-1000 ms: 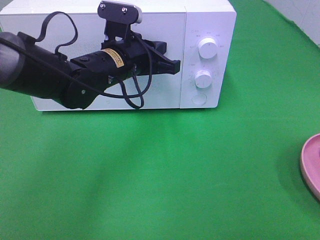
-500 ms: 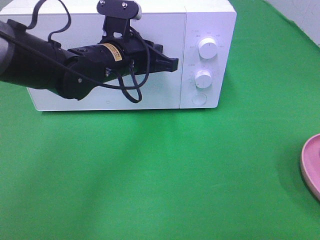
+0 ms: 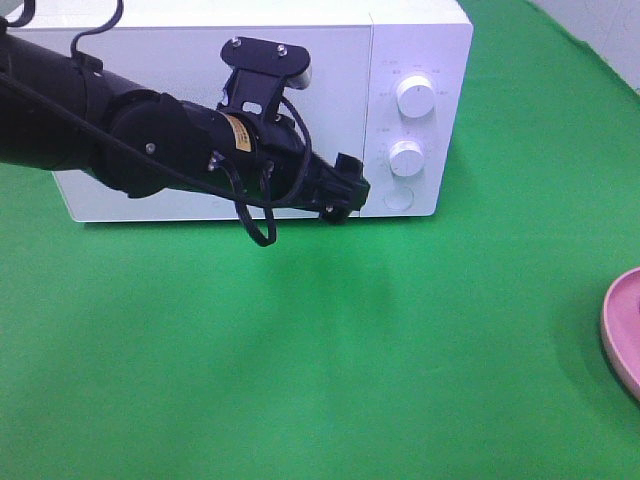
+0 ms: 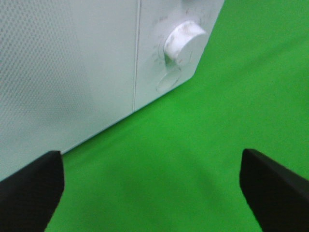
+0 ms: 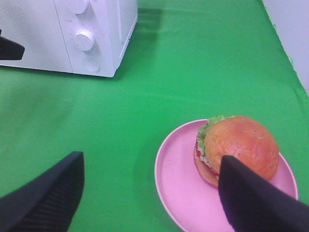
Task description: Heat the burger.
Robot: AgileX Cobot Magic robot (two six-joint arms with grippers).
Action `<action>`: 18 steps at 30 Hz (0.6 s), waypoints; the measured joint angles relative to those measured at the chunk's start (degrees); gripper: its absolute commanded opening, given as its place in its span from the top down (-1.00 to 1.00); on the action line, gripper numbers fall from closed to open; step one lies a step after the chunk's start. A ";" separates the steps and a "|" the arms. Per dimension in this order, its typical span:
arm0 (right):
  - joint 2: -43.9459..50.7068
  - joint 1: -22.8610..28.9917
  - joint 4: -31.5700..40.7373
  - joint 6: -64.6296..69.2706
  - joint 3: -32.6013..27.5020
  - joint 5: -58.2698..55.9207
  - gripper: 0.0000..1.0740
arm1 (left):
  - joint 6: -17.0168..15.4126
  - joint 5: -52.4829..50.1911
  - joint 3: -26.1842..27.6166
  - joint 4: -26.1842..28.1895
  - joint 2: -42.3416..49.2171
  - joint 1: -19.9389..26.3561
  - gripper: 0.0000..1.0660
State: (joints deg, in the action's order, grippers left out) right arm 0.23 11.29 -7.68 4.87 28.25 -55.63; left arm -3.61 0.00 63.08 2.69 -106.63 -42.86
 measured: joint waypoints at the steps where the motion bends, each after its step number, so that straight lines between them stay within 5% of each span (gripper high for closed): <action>1: 0.00 0.00 0.00 0.00 0.00 0.00 -0.38 | 0.00 0.00 0.00 0.00 0.00 0.00 -0.89; 18: 0.00 0.00 0.00 0.00 0.00 0.00 -0.38 | 0.00 39.88 0.00 1.26 9.63 -0.17 -0.89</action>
State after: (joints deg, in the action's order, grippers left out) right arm 0.23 11.29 -7.68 4.87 28.25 -55.63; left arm -3.61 39.88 63.08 3.95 -97.00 -43.03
